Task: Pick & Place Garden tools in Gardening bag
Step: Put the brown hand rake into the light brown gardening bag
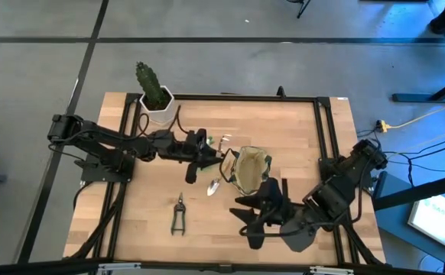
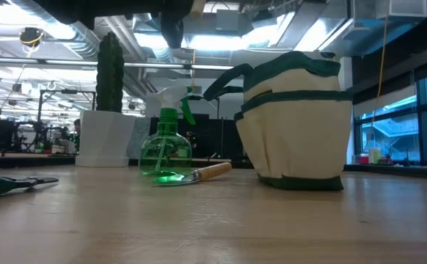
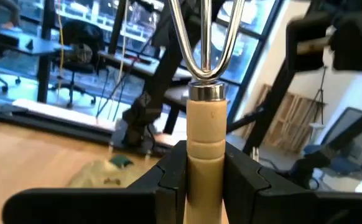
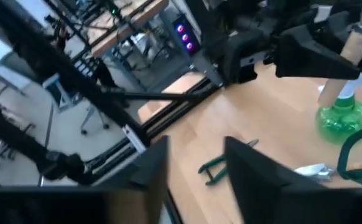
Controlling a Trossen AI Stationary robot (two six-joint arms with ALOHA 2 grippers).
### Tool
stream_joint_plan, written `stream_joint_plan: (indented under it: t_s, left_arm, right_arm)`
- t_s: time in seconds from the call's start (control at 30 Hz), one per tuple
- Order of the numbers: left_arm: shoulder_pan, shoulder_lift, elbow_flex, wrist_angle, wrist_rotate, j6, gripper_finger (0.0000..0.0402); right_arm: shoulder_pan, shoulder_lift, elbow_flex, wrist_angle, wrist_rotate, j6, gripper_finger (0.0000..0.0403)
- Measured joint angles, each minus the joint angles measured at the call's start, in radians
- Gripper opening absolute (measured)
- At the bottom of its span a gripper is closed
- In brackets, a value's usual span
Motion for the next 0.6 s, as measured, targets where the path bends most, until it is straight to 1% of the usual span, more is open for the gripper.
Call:
stream_joint_plan:
  t_s: [0.13, 0.17, 0.2, 0.3, 0.47, 0.53, 0.6]
  left_arm:
    - [-0.006, 0.000, 0.000, 0.034, 0.004, -0.024, 0.0065]
    - [-0.005, 0.000, 0.000, 0.051, 0.004, -0.029, 0.0065]
    - [-0.003, 0.000, 0.000, 0.065, 0.003, -0.039, 0.0065]
    - [0.010, 0.000, 0.000, 0.078, -0.004, -0.087, 0.0065]
    - [0.018, 0.000, 0.000, 0.071, -0.048, -0.130, 0.0065]
    - [0.017, 0.000, 0.000, 0.072, -0.085, -0.150, 0.0065]
    - [0.015, 0.000, 0.000, 0.081, -0.112, -0.158, 0.0065]
  right_arm:
    - [-0.004, 0.000, 0.000, 0.010, -0.038, -0.085, 0.0042]
    - [-0.009, 0.000, 0.000, 0.010, -0.053, -0.102, 0.0023]
    - [-0.014, -0.002, 0.000, 0.006, -0.070, -0.113, 0.0012]
    - [-0.032, -0.014, 0.000, -0.016, -0.134, -0.147, 0.0006]
    - [-0.032, -0.038, 0.000, -0.091, -0.145, -0.231, 0.0005]
    - [-0.031, -0.061, -0.022, -0.076, -0.148, -0.283, 0.0004]
    - [-0.033, -0.107, -0.088, -0.028, -0.157, -0.325, 0.0003]
